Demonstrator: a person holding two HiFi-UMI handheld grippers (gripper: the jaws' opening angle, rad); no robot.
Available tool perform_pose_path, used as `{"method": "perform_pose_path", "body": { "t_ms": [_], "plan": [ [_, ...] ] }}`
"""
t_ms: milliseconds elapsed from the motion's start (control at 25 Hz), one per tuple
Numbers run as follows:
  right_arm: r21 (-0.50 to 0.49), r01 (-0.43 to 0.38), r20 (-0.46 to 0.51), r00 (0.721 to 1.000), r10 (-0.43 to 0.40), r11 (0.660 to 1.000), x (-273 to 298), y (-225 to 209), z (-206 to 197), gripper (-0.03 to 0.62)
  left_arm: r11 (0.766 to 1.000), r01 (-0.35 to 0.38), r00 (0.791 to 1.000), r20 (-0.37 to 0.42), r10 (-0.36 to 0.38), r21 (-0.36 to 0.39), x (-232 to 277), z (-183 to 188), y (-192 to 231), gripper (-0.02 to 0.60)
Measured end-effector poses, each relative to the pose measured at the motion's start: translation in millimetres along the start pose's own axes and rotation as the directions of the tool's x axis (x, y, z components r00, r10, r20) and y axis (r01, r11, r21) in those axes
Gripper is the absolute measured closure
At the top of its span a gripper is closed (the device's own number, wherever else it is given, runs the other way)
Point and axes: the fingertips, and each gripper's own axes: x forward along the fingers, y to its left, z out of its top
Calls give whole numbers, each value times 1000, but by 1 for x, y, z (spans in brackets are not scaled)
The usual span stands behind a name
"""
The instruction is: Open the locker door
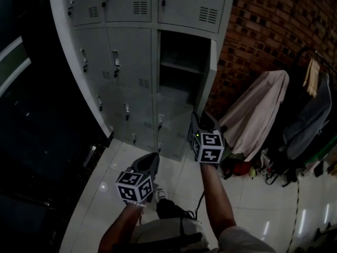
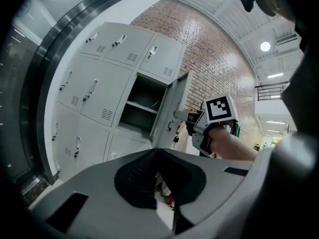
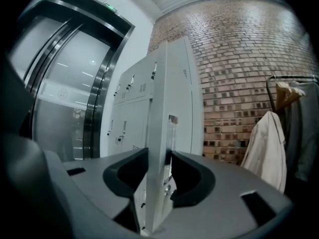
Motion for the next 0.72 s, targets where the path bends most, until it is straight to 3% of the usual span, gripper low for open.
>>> {"method": "perform_pose_path", "body": {
  "t_ms": [720],
  "plan": [
    [-26,129,-9,992,-129,991,-35,-84,-9,482,998,43,999,-29,-42,35,1,-10,-34,583]
  ]
}}
